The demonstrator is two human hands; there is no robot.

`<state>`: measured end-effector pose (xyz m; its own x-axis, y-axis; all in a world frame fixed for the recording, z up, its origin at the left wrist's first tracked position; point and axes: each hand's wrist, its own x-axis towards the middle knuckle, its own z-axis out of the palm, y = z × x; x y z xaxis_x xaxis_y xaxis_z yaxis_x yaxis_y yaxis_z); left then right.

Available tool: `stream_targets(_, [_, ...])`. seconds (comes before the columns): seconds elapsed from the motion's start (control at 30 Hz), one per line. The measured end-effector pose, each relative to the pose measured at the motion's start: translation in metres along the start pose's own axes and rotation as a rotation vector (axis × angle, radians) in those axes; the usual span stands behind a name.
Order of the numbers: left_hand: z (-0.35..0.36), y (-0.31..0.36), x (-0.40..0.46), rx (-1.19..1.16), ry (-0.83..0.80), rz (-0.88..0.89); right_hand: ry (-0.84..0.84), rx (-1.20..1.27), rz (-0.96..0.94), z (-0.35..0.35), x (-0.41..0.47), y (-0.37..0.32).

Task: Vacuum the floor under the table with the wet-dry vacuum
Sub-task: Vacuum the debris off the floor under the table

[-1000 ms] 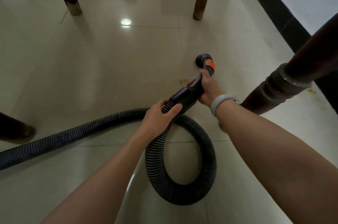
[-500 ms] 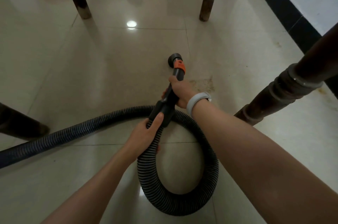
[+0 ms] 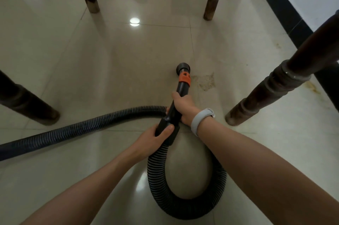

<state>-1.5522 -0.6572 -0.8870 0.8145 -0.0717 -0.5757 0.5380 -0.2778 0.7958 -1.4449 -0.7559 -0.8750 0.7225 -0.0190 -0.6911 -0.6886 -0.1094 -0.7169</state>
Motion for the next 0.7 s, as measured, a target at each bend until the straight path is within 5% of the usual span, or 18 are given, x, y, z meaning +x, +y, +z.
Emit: stream_targets(0.7, [0.008, 0.001, -0.03, 0.198, -0.24, 0.134, 0.122, 0.271, 0.129, -0.04, -0.051, 0.037])
